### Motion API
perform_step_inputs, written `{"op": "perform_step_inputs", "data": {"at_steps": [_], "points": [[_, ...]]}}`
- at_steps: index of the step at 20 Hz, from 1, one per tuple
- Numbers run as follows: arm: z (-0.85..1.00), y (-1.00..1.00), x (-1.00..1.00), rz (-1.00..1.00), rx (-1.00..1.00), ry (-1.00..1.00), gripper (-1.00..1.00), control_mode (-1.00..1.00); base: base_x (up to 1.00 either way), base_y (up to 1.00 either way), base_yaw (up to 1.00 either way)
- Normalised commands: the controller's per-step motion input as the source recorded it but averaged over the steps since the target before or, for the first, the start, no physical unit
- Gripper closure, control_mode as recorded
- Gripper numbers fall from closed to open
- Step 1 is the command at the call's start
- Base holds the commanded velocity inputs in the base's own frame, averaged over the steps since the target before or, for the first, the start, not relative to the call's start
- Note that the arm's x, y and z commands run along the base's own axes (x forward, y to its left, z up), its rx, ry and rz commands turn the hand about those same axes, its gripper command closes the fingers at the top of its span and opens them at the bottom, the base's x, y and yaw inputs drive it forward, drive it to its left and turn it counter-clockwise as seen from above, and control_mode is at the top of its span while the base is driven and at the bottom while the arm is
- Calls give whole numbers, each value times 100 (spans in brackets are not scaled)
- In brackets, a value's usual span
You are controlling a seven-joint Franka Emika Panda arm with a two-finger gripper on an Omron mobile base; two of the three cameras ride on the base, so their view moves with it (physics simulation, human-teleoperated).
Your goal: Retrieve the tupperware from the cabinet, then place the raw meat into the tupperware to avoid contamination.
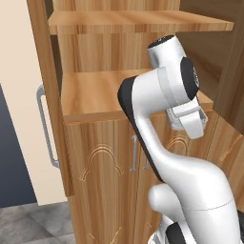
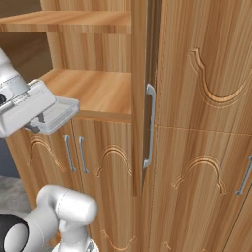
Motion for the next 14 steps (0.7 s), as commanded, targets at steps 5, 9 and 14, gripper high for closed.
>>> {"op": "perform_step_inputs", "data": {"at_steps": [5,9,14], "points": [[0,0,-2,0,0,0,100,100,-38,-2,-6],[0,0,0,0,0,0,100,100,-57,0,-6],[0,0,0,0,0,0,100,100,-48,0,-3]]}}
